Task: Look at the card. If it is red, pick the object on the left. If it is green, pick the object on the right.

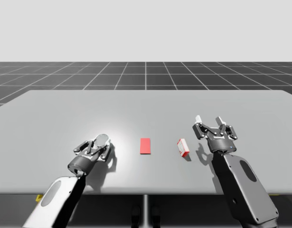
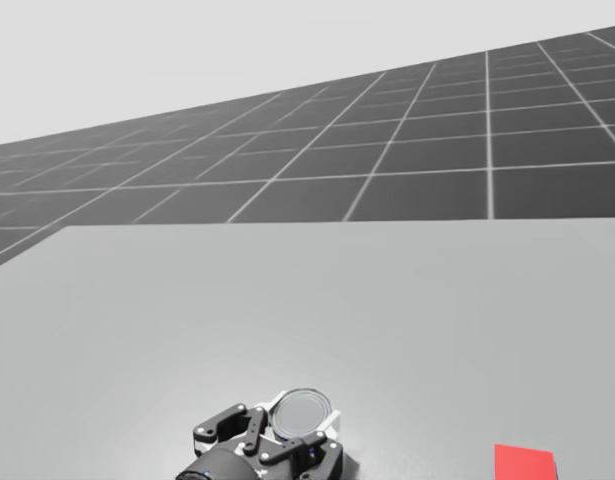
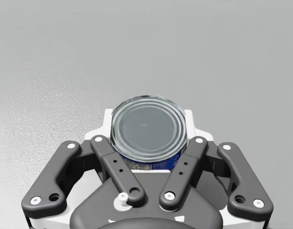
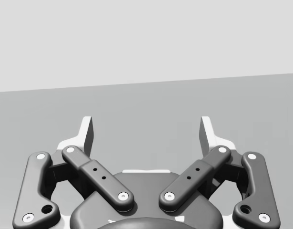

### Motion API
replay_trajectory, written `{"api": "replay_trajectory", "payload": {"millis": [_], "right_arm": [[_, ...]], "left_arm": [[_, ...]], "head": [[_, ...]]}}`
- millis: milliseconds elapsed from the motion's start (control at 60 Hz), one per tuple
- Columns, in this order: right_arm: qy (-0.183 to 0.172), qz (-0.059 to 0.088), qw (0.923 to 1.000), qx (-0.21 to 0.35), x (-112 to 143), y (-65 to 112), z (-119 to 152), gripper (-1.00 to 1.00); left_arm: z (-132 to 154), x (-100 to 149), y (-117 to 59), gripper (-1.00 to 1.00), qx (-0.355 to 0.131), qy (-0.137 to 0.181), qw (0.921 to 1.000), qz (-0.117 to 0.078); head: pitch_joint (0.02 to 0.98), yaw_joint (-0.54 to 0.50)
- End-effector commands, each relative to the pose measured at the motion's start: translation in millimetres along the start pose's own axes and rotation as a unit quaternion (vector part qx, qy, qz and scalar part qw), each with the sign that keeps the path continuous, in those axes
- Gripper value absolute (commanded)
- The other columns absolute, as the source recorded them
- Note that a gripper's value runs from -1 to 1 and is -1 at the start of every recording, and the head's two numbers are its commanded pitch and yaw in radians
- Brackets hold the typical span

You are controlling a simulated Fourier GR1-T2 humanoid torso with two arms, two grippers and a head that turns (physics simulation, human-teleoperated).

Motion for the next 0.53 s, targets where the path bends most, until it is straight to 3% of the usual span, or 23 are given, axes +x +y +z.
{"api": "replay_trajectory", "payload": {"millis": [17, 383, 533], "right_arm": [[0.000, 0.000, 1.0000, 0.000, 0.1, -0.5, -0.3, -1.00], [0.001, 0.002, 1.0000, -0.002, 0.2, -0.8, -0.8, -1.00], [0.003, 0.005, 1.0000, 0.001, -0.9, 0.0, -0.8, -1.00]], "left_arm": [[4.5, 46.0, -5.6, 1.00, -0.058, -0.046, 0.9969, -0.027], [26.2, 129.4, 5.3, 1.00, -0.042, -0.131, 0.9883, -0.066], [41.0, 170.7, 5.7, 1.00, -0.031, -0.185, 0.9790, -0.081]], "head": [[0.486, 0.37], [0.475, 0.37], [0.476, 0.36]]}}
